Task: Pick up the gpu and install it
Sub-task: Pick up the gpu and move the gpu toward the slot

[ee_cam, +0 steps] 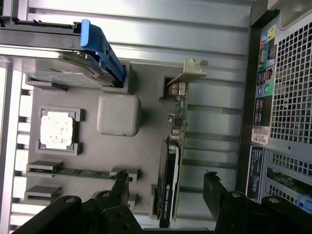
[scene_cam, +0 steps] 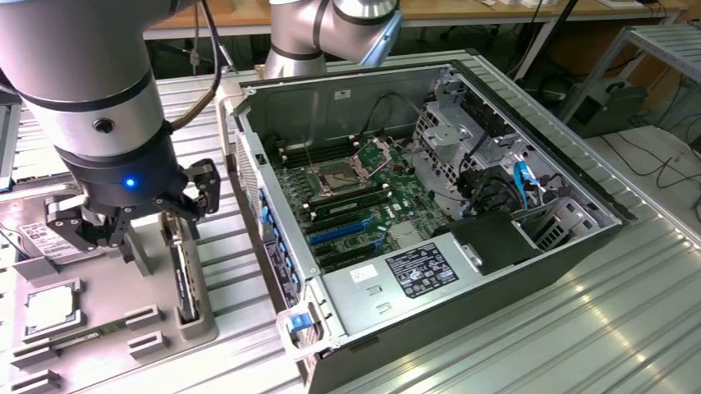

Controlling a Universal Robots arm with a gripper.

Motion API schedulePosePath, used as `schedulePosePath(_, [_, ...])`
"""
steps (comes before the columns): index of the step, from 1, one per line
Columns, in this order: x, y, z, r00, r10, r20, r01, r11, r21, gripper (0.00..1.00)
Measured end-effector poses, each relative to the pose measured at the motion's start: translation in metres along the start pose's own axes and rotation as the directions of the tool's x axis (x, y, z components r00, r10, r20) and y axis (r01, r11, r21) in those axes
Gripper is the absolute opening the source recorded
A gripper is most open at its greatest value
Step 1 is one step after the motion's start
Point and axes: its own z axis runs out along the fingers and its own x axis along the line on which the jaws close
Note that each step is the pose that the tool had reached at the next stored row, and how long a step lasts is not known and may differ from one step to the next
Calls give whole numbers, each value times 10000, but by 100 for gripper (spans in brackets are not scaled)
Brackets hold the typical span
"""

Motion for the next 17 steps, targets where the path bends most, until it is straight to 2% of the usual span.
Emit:
schedulePosePath(10, [0,-9,161,10000,0,1,0,10000,-1,72])
schedulePosePath(17, [0,-14,230,10000,0,0,0,10000,0,72])
